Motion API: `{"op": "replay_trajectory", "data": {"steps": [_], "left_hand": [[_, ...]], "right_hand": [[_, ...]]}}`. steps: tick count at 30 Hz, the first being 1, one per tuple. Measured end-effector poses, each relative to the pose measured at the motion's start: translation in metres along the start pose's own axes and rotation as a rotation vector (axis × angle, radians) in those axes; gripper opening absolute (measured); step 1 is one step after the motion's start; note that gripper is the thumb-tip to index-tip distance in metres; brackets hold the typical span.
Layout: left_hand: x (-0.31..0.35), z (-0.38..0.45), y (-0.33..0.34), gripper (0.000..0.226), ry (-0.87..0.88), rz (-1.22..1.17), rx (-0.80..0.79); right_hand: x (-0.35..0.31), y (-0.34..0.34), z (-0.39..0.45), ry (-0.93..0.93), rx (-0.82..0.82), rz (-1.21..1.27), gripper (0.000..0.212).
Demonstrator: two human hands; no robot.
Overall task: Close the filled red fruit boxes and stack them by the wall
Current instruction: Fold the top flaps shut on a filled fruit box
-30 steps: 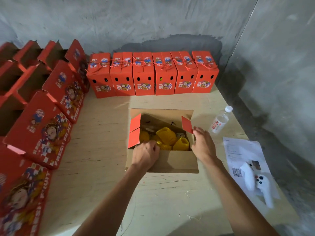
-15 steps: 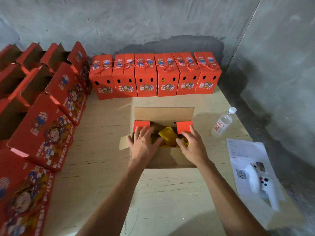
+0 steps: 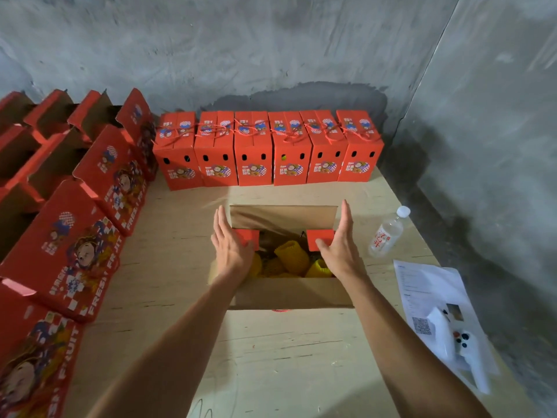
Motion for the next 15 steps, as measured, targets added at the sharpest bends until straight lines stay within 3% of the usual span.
{"op": "replay_trajectory", "data": {"steps": [3,6,8,11,15], "left_hand": [[0.001,-0.001,-0.001,0.093,0.055,-0.071,-0.018],[-0.003,-0.007,-0.014,0.064,0.089,-0.048,0.108],[-0.008,-0.015,-0.016,0.062,0.14,0.062,0.146],[-0.018,-0.027,0.005,0.057,0.252,0.273,0.027],[-0.026,-0.011,0.013,0.033,0.117,0.269,-0.105]], "right_hand": [[-0.004,0.0,-0.001,-0.077,-0.052,-0.041,0.098],[0.001,-0.018,-0.009,-0.076,0.03,0.031,0.057],[0.007,-0.023,-0.02,-0.118,0.066,-0.052,0.049],[0.019,0.001,-0.037,-0.15,-0.034,-0.159,0.041],[0.028,0.005,-0.036,-0.04,-0.07,-0.201,0.033]]}}
Point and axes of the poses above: each hand's wrist, its own z-axis towards the middle knuckle, its own y-axis out of the palm, x = y × z, the point moved 9 cm from there along z, towards the middle knuckle, and after that the axes turned 14 degrees about -y, right-handed, at the moved point
